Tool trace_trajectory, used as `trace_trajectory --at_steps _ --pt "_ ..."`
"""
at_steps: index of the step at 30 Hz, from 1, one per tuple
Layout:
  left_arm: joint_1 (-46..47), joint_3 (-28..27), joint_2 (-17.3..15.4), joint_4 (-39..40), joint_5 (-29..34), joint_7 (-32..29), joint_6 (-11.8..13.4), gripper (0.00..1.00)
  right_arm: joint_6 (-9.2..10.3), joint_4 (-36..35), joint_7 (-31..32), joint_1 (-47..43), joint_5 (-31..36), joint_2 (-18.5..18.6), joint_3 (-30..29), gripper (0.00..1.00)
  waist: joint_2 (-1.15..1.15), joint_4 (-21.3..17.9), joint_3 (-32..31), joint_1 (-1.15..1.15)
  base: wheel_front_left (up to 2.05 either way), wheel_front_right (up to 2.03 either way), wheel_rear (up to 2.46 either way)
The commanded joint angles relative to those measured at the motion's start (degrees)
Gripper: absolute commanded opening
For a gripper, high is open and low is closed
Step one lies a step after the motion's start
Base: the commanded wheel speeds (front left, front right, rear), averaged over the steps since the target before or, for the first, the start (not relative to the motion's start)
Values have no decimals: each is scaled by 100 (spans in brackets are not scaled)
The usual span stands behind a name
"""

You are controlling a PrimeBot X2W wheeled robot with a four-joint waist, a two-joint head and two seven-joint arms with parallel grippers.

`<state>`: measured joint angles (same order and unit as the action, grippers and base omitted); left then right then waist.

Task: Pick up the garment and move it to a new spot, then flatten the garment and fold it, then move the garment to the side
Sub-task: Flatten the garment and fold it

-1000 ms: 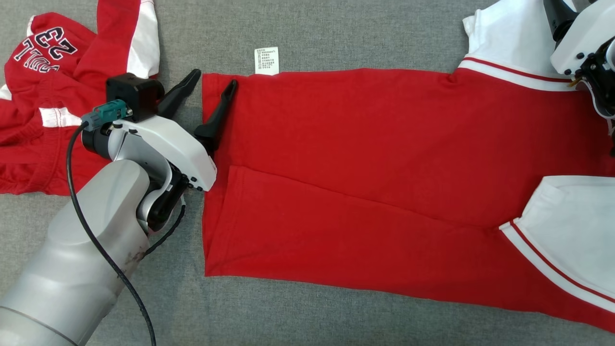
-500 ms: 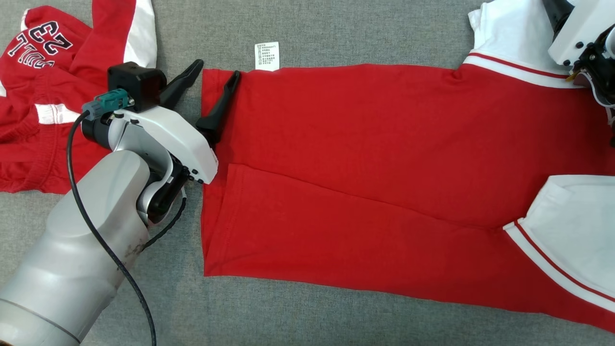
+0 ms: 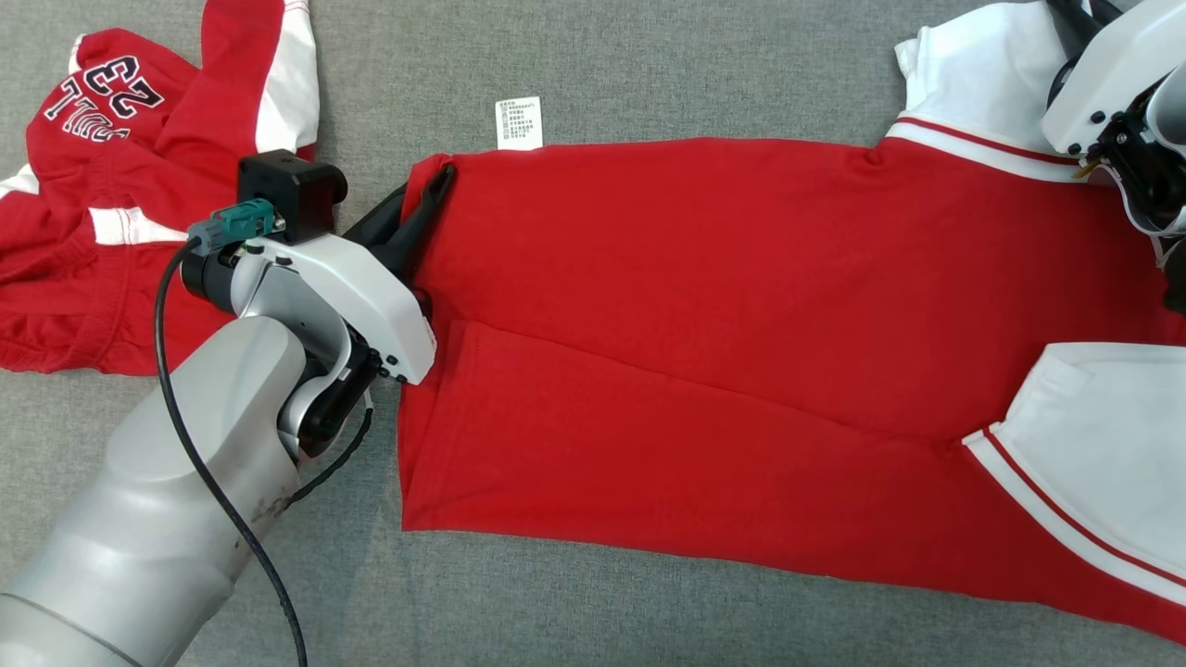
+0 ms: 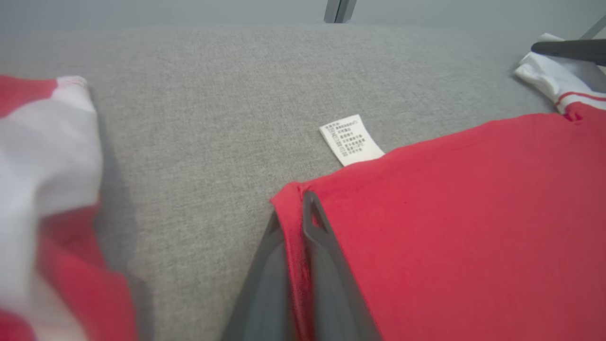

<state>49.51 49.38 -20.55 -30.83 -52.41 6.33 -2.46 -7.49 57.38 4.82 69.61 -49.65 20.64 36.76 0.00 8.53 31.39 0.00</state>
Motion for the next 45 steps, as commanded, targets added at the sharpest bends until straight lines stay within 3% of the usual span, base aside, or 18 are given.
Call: trace_trajectory --at_steps 1,12,27,45 --pt "-70 4 -34 -8 1 8 23 0 -2 -24 -43 -74 -35 51 16 0 0 0 -13 0 0 0 0" --pt "-232 -50 -140 166 -45 263 -6 0 -2 -90 -728 -313 -475 54 170 0 0 -62 -382 0 0 0 0" --pt "-494 235 -521 263 292 500 -173 0 -2 -1210 -1494 -1031 -1254 455 939 0 0 -436 -835 0 0 0 0" --pt "-1057 310 -592 335 372 784 -175 0 -2 -2127 -1929 -1872 -1953 859 1561 0 0 -649 -1469 0 0 0 0"
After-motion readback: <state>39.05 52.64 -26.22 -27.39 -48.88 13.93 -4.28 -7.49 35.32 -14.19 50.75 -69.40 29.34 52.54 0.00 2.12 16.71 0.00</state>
